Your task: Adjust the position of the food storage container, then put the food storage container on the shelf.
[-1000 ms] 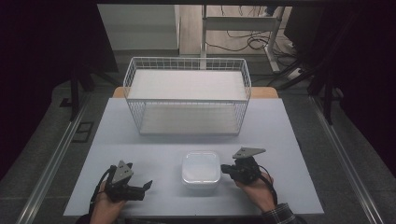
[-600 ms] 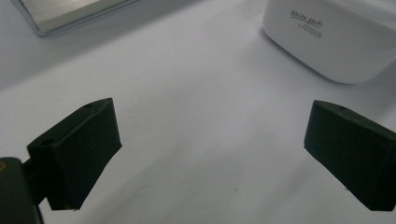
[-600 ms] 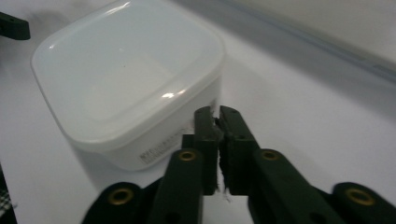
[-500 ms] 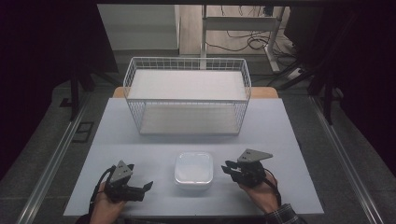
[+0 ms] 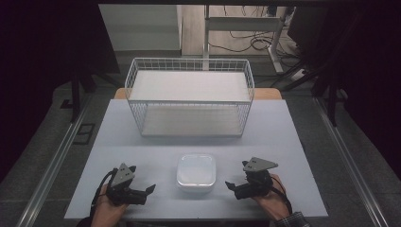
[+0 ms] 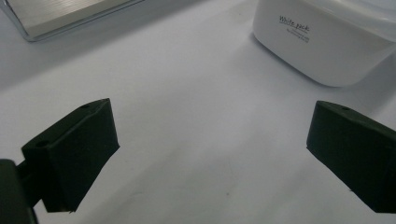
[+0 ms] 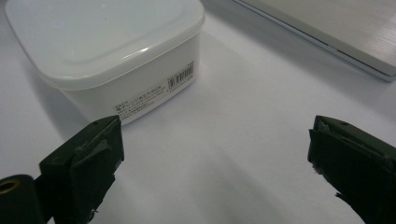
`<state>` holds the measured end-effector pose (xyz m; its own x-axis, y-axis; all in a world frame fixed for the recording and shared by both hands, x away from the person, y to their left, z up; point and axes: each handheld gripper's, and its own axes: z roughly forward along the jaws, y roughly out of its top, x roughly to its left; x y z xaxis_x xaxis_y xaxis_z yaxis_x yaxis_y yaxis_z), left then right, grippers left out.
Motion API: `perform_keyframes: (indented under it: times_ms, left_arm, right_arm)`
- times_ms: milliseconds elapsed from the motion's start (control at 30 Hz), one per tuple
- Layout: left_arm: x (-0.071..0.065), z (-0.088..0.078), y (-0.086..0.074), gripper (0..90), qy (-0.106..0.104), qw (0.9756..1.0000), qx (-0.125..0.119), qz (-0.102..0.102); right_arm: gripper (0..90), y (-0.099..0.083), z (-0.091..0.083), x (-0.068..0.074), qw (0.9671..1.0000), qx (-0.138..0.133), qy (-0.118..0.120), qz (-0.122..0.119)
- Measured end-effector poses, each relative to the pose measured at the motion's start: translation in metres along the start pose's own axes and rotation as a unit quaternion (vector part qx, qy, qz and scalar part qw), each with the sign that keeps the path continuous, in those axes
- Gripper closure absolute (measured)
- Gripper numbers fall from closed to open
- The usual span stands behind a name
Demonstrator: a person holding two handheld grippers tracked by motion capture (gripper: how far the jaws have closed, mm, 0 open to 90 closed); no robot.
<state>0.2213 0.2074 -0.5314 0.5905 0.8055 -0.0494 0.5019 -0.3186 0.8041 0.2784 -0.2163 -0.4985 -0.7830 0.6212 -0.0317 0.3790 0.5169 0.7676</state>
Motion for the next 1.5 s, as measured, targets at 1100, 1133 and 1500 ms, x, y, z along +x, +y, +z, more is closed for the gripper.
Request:
perform_keyframes:
  times_ms: [1100,1133,1500]
  left_arm:
    - [-0.026,0.046,0.071,4.7,-0.121,0.9923,0.009,0.023]
    - [-0.026,0.049,0.075,4.9,-0.124,0.9919,0.010,0.026]
    - [-0.029,0.070,0.082,6.2,-0.155,0.9874,0.029,0.016]
  right_arm:
    - [4.5,0.043,0.015,0.023,0.9977,-0.006,0.055,0.040]
    - [4.9,0.045,0.016,0.023,0.9976,-0.006,0.056,0.041]
    - [6.2,0.050,0.039,0.019,0.9950,0.016,0.081,0.057]
